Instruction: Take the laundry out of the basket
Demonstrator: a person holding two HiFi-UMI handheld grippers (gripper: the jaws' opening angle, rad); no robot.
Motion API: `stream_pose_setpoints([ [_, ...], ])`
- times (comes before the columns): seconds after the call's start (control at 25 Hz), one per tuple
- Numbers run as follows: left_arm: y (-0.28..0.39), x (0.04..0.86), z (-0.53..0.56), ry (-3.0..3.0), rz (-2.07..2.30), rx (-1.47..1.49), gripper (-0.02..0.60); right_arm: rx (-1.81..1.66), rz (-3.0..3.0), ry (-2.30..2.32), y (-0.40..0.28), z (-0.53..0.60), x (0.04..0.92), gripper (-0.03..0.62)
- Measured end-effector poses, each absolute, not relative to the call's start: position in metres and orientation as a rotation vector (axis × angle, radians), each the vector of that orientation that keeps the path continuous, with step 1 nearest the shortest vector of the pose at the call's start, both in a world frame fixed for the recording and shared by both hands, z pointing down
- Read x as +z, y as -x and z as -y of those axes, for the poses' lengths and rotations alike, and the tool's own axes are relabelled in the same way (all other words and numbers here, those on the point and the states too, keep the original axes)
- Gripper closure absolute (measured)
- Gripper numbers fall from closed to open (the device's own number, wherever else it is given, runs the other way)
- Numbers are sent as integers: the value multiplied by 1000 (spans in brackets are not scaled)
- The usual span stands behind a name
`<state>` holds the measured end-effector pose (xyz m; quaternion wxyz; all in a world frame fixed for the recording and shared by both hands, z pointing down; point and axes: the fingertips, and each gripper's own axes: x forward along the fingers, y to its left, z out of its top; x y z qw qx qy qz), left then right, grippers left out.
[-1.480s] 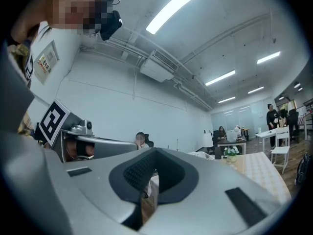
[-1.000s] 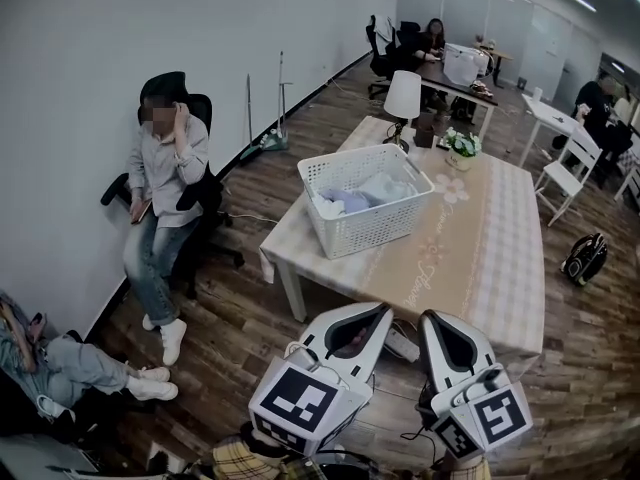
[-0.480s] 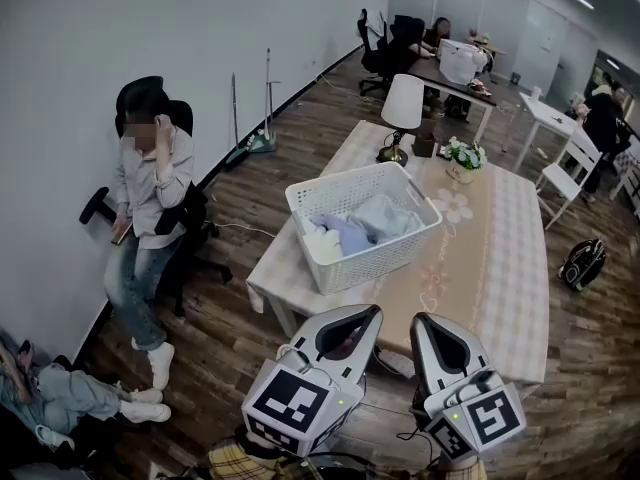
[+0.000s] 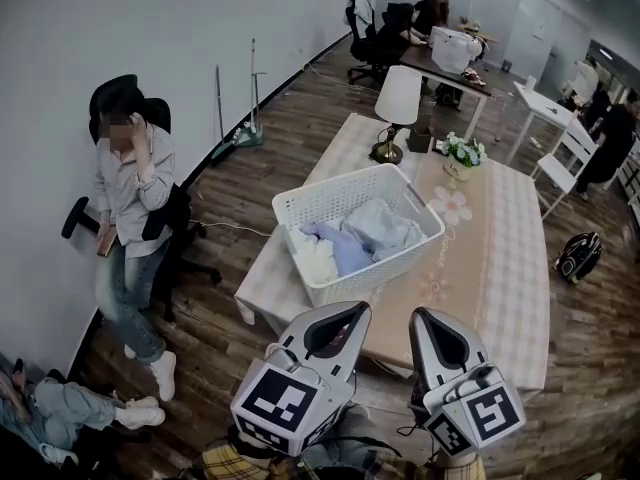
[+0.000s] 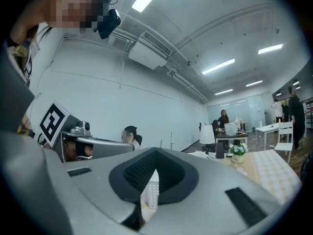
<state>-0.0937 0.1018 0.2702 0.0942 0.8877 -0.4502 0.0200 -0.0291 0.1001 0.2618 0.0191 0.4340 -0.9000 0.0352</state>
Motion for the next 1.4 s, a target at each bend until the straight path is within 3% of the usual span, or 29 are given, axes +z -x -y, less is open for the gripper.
stream_pose_setpoints([
  [0.84, 75, 269, 91, -2547, 1496, 75, 568, 98, 2877, -1163, 13, 99, 256, 600],
  [1.4, 60, 282, 154, -2578, 1450, 177, 567, 118, 2837, -1156, 1, 156, 265, 599],
])
